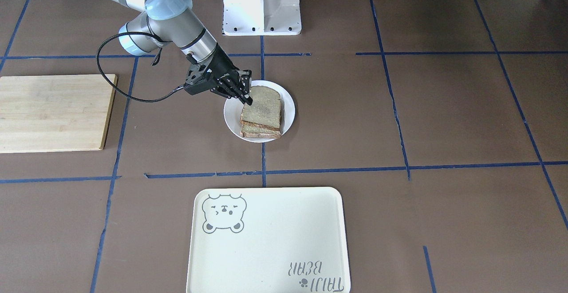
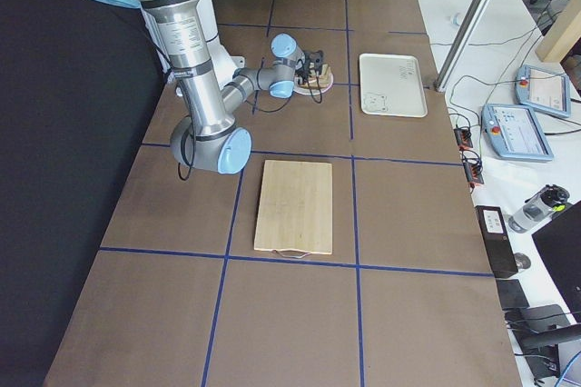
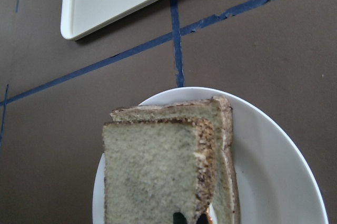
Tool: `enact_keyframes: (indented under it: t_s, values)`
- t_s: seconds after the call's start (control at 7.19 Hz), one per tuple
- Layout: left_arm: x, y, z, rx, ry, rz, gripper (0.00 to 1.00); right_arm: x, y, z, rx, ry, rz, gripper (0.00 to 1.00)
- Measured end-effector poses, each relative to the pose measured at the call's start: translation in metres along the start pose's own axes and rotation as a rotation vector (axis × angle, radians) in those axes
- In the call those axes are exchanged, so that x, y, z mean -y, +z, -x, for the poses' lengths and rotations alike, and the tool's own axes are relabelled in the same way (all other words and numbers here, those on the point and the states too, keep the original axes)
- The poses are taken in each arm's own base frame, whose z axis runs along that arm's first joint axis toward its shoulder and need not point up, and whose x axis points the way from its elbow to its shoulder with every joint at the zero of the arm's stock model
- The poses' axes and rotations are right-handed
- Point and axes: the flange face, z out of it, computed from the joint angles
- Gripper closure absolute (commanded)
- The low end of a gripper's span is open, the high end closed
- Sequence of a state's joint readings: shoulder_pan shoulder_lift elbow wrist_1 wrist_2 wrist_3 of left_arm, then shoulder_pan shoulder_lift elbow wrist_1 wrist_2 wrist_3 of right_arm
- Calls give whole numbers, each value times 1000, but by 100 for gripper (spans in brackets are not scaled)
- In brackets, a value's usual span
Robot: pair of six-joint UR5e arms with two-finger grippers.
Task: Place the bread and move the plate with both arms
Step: 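Lower the bread onto the egg on the plate and open the right gripper, then raise the right gripper back toward the board while the left arm reaches in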
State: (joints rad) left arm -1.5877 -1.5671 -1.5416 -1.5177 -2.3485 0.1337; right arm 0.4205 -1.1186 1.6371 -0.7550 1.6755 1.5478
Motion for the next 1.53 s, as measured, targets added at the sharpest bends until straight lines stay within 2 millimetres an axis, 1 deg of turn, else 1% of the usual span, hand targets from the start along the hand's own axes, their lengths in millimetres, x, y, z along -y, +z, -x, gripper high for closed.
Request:
enact_keyframes:
  t_s: [0.14, 0.28, 0.42, 0.84, 1.11, 1.25, 1.39, 1.53]
  values:
    - [0, 0, 0, 0, 0, 0, 0, -3, 4, -4, -8, -1, 6, 81]
    - [1, -1, 0, 0, 0, -1, 0, -6, 8, -7, -16, -2, 10, 43]
    - [2, -2, -1, 0, 0, -3, 0, -7, 9, -8, -19, -3, 13, 0]
    - [5, -4, -3, 1, 3, -7, 0, -3, 7, -6, -14, -2, 5, 0]
    - [6, -5, -4, 1, 4, -9, 0, 10, -2, -3, -6, 2, -7, 0]
    - [8, -7, -8, 1, 10, -18, 0, 27, -12, -3, -15, 10, -15, 0]
    - [14, -10, -17, -2, 23, -41, 0, 51, -28, -4, -47, 27, -20, 0]
    - [24, -7, -37, -12, 38, -81, 0, 76, -48, -4, -107, 28, -29, 0]
